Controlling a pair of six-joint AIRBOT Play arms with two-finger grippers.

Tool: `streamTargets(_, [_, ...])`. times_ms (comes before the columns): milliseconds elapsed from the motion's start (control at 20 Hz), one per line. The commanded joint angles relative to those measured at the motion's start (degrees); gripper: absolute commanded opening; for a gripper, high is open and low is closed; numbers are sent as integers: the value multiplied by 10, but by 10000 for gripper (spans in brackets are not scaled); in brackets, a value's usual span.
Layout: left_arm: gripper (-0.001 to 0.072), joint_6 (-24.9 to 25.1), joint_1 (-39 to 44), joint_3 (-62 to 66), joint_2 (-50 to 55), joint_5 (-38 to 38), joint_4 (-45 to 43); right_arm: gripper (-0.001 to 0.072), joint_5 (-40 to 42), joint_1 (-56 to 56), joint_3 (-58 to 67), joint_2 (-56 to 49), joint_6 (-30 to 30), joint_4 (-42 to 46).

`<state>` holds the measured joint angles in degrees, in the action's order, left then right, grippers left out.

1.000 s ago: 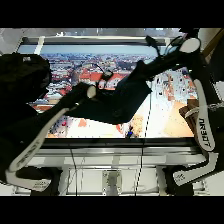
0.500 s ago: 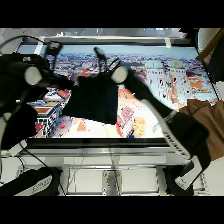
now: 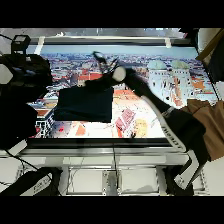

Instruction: Fold the clothes and pants, and hang the long-sleeved shirts on hangers.

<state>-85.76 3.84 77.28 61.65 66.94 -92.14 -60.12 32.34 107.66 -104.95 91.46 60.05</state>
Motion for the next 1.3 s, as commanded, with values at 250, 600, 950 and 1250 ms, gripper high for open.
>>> streamTargets(250, [15,-10,-9,0,-2,7,13,683,-66,-162,-157,-41,-14,-161])
streamTargets(600, [15,-11,-8,0,-2,13,13,687,10,-132,-170,-125,-96,-374])
streamTargets(950, [15,-11,-8,0,-2,17,13,500,13,-76,-139,-131,-96,-370])
streamTargets(1250, [15,-11,-8,0,-3,45,13,25,-51,-99,-70,-126,-51,-221])
